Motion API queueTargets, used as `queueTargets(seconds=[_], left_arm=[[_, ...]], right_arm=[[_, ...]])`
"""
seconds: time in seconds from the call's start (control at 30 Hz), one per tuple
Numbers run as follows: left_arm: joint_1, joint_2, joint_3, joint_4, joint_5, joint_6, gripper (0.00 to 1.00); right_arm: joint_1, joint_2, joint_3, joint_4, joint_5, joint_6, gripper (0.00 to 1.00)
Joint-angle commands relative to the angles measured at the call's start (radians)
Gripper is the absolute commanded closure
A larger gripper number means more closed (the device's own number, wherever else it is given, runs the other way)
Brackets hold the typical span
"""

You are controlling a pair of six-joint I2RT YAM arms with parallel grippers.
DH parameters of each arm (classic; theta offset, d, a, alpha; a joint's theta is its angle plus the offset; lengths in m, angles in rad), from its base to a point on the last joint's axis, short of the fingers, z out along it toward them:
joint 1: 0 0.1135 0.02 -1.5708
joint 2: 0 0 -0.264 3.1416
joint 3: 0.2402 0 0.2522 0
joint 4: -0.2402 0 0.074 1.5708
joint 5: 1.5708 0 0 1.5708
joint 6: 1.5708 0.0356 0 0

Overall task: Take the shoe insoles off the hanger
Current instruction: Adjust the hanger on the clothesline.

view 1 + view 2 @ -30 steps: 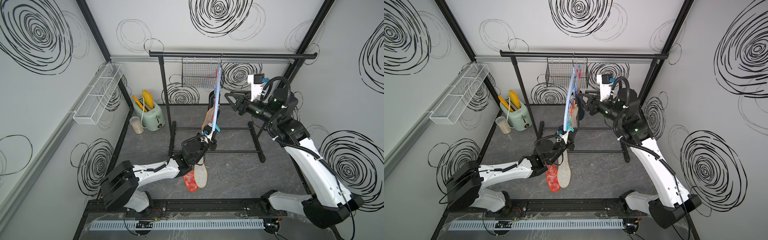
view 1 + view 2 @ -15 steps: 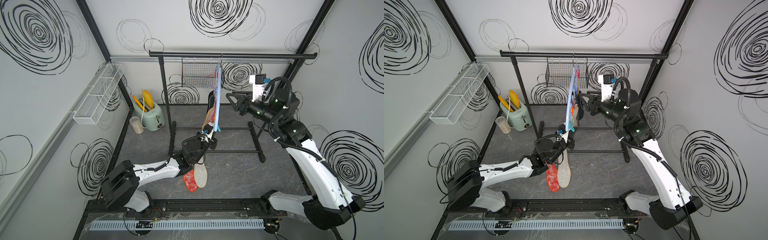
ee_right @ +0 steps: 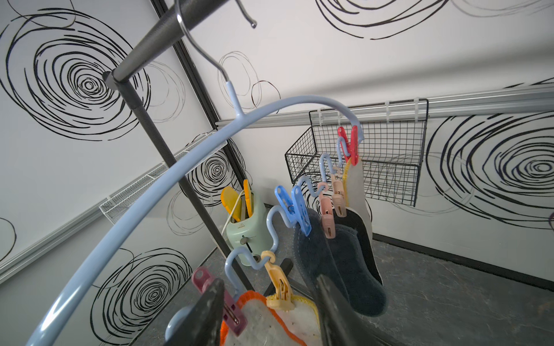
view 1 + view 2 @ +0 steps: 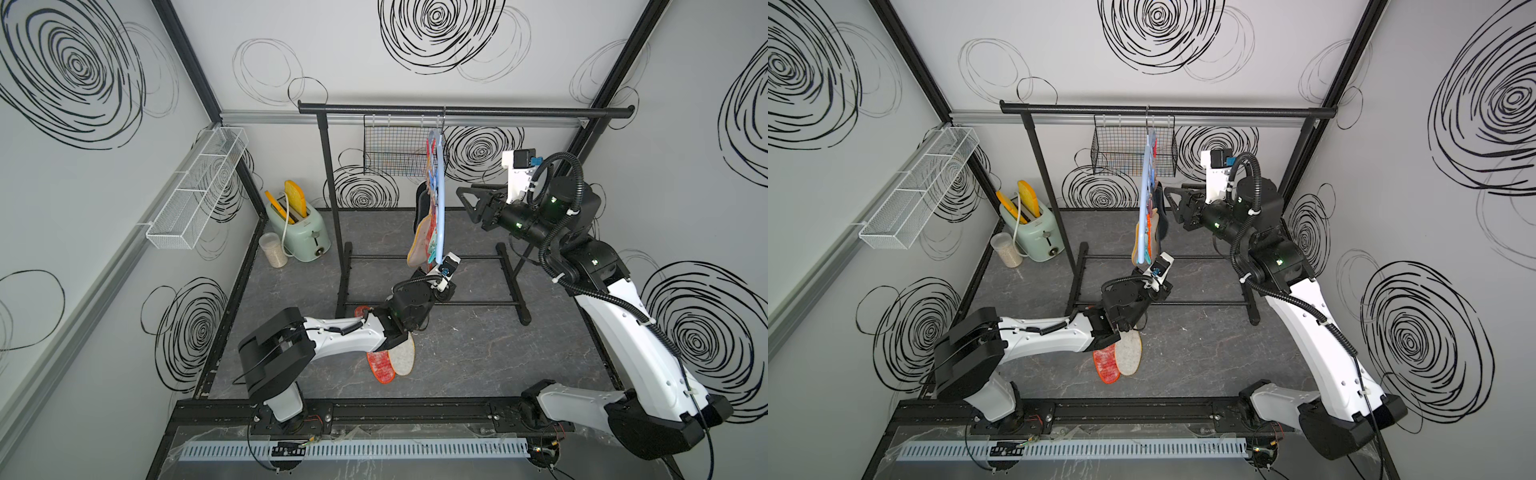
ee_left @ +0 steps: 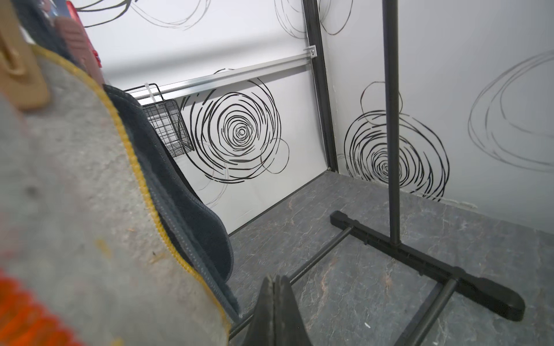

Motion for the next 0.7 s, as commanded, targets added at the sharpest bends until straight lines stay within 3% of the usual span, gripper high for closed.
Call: queueTargets(seconds=[0.0,0.17,0.2,0.3,0.43,0.5,0.67], left_arm=[[-0.02,0.0,-0.007,0.092,-0.064,0.077,1.0],[-0.035,-0.093,-0.114,0.077,-0.022,-0.007,1.0],[-0.038,-0.124,-0.146,0.071,0.003,-0.044,0.93],[-0.047,-0.242,-0.254,0.072,0.092,-0.131,0.5],[-0.023,-0.421,-0.428,0.176,0.062,-0.264,0.08],[0.032,-0.45,-0.438,0.153,0.114,-0.311,0.03],[0.1,-0.397,-0.357,0.107,0.197,-0.333,0.03]], right_arm=[[-0.003,-0.016,0.018,-0.019,0.022,-0.008,0.48],[-0.012,-0.026,-0.003,-0.005,0.025,-0.014,0.47],[-0.015,-0.028,-0.004,-0.004,0.024,-0.015,0.47],[-0.019,-0.034,-0.009,0.001,0.028,-0.021,0.47],[-0.022,-0.043,-0.027,0.015,0.019,-0.022,0.47],[-0.025,-0.047,-0.036,0.024,0.012,-0.021,0.47],[-0.028,-0.049,-0.037,0.027,0.003,-0.021,0.47]])
